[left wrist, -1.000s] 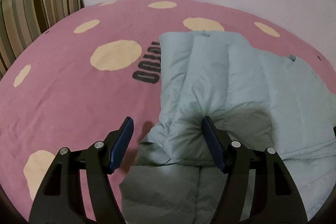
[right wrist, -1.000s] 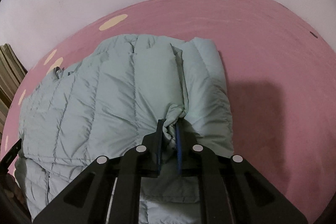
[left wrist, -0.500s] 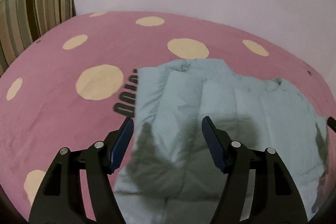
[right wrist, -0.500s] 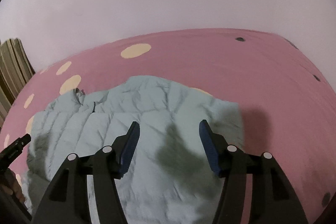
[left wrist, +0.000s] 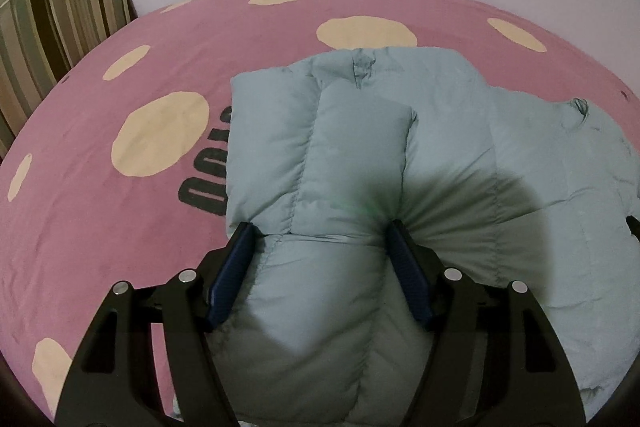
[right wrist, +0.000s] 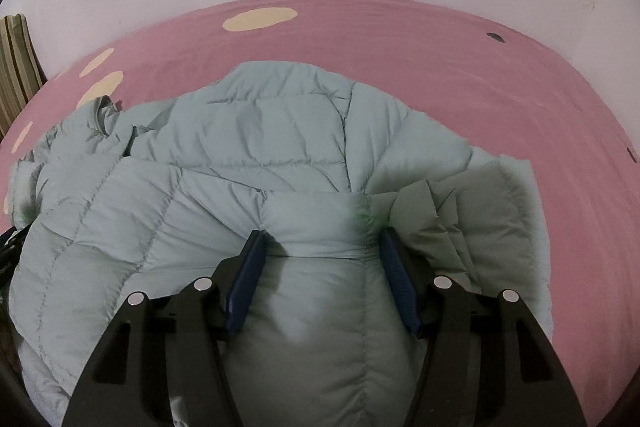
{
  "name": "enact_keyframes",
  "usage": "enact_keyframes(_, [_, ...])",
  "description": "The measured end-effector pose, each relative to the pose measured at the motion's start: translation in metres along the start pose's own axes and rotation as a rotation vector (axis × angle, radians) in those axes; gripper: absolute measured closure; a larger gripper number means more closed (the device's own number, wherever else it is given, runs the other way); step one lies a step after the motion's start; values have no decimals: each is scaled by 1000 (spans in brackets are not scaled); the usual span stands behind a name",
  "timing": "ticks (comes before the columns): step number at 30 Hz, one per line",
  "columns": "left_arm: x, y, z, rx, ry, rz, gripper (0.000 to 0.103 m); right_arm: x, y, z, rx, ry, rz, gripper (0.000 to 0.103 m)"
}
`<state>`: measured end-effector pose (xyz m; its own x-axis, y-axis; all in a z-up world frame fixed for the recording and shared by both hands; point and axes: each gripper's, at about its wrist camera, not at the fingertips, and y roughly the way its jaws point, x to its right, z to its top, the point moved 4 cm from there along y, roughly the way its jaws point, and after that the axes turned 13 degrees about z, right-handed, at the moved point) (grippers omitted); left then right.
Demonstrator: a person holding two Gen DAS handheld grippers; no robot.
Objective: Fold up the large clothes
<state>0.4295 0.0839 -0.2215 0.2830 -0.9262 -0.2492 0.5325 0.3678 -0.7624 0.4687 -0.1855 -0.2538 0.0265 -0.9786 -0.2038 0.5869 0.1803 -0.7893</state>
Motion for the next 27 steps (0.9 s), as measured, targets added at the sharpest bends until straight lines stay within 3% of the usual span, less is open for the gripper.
enact_keyframes(4, [-9,-29,4,27,-24,3,36,-3,-25,4,25,12,7,44])
enact_keyframes(9, [-1,-73,0,110,-39,-113,36,-4,-63,-9,78,19,22,43])
enact_keyframes(12, [19,-64,-15,73,20,-120,36,-2,-60,-24,44,1,-2,43])
enact_keyframes(18, [31,-40,-28,14,36,-103,34,3,-35,-43,0,-7,-16,39])
enact_keyframes(27, [38,-32,-31,22,62,-69,33,1,-28,-44,9,-19,-38,38])
